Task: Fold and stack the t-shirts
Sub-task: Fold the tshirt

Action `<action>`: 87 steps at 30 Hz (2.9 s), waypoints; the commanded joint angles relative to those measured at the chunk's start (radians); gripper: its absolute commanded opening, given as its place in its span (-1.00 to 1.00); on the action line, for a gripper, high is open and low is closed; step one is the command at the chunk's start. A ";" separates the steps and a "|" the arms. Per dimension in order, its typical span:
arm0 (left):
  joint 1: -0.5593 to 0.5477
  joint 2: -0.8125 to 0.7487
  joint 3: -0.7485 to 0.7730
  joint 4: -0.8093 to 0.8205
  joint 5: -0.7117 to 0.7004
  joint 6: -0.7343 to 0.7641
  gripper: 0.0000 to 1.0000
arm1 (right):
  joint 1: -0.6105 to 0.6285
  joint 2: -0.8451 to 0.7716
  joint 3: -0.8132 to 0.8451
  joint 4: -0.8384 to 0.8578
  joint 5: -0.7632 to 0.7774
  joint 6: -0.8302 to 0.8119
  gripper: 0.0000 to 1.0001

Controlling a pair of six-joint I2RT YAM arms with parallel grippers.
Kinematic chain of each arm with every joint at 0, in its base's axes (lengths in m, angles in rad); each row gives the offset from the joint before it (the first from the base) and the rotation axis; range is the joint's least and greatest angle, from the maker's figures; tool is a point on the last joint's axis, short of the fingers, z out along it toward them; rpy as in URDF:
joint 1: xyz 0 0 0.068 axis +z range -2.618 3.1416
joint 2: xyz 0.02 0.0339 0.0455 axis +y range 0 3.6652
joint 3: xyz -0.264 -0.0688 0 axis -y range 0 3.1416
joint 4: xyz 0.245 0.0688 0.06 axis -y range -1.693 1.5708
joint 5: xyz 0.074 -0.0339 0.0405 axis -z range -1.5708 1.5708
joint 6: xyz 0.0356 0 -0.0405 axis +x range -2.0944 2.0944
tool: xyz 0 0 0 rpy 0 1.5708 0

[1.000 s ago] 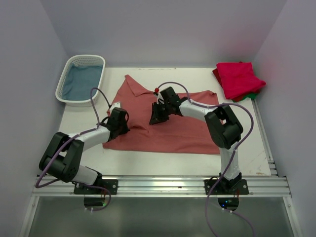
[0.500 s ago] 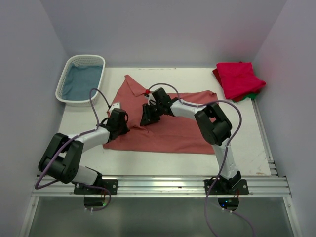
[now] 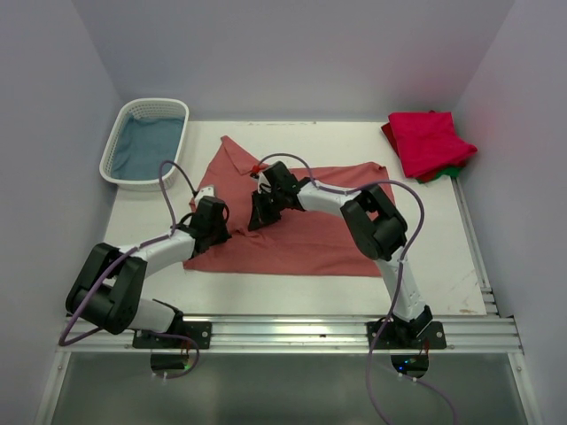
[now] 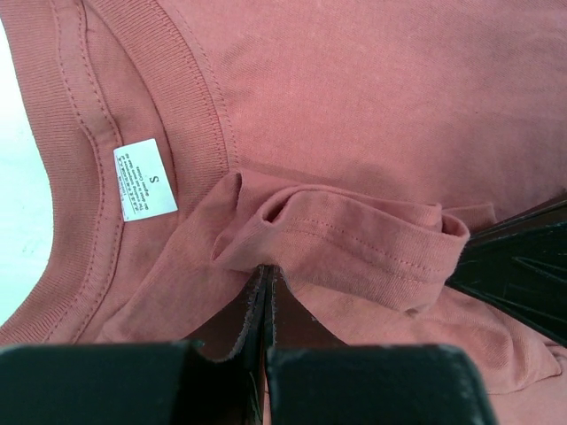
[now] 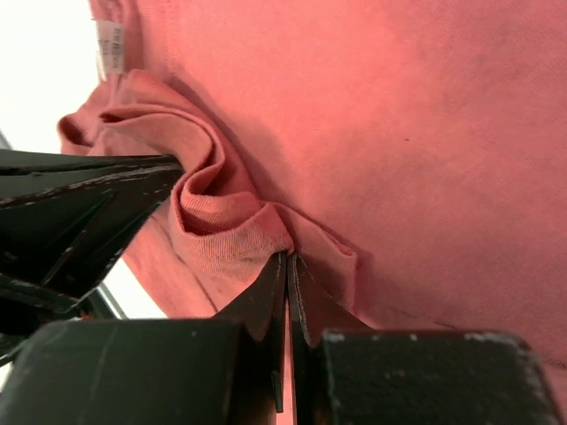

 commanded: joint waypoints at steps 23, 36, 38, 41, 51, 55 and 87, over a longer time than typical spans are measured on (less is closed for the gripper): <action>-0.001 -0.023 -0.017 -0.035 -0.023 0.002 -1.00 | 0.011 0.020 0.204 -0.259 0.256 -0.151 -0.33; -0.001 -0.032 -0.011 -0.042 -0.026 0.004 -1.00 | 0.011 0.009 0.147 -0.245 0.283 -0.140 -0.59; -0.001 -0.032 -0.011 -0.042 -0.028 0.004 -1.00 | 0.011 0.006 0.136 -0.234 0.272 -0.137 -0.81; -0.001 -0.029 -0.014 -0.043 -0.029 0.002 -1.00 | 0.011 0.011 0.127 -0.227 0.258 -0.134 -0.96; -0.001 -0.021 -0.021 -0.037 -0.034 -0.001 -1.00 | 0.011 -0.025 0.122 -0.234 0.259 -0.134 -0.64; -0.001 -0.018 -0.024 -0.035 -0.034 -0.002 -1.00 | 0.011 -0.045 0.124 -0.239 0.267 -0.134 -0.45; -0.001 -0.006 -0.025 -0.026 -0.032 -0.004 -1.00 | 0.052 -0.060 0.130 -0.259 0.252 -0.137 -0.83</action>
